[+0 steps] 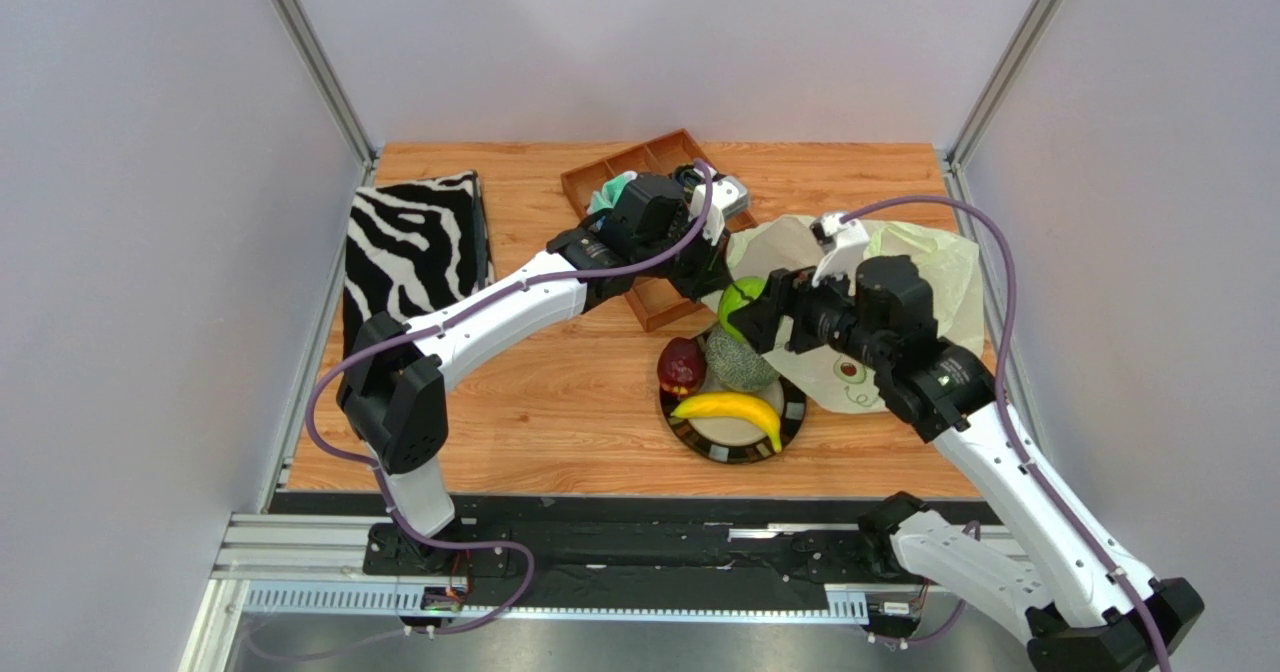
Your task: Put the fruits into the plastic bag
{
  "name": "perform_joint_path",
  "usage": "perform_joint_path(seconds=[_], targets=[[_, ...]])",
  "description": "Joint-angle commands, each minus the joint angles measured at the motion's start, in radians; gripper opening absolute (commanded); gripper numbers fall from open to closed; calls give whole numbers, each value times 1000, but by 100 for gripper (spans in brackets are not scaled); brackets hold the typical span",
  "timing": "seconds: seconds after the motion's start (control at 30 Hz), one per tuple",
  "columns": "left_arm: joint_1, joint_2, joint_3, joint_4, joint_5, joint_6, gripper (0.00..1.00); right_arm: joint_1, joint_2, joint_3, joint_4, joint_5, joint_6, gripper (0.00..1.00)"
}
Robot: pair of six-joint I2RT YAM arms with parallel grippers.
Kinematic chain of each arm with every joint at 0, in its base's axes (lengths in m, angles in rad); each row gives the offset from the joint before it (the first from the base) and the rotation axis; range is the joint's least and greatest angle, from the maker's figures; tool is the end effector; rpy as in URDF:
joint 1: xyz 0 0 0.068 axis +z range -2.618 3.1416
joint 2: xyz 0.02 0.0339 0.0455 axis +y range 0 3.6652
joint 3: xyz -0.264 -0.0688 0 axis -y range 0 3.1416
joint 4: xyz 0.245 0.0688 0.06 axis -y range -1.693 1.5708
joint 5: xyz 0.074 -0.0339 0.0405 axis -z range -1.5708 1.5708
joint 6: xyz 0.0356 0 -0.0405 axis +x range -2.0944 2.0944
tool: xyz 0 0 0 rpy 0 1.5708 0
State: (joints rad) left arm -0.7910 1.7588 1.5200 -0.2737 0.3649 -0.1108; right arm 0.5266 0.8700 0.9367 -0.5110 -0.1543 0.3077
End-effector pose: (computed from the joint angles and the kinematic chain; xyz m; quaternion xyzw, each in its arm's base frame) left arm 0.2828 -0.3041 0.3206 0.3695 0.7697 -0.3573 0.3786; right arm 0.1605 0.0996 0.3446 -0.1330 0.8335 0.2753 0.4603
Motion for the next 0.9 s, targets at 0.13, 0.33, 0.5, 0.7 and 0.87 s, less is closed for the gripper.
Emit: perform_joint_path(seconds=[0.13, 0.33, 0.5, 0.7, 0.87], targets=[[3, -15, 45, 4, 9, -6, 0, -253, 20, 2, 196, -222, 86, 43], [3, -15, 45, 4, 9, -7, 0, -300, 147, 37, 175, -56, 61, 43], [4, -15, 45, 5, 11, -6, 0, -304, 288, 59, 128, 87, 45, 43], [4, -15, 45, 5, 9, -6, 0, -304, 331, 36, 97, 153, 38, 42], [4, -9, 45, 2, 6, -1, 0, -304, 328, 22, 45, 318, -2, 43]])
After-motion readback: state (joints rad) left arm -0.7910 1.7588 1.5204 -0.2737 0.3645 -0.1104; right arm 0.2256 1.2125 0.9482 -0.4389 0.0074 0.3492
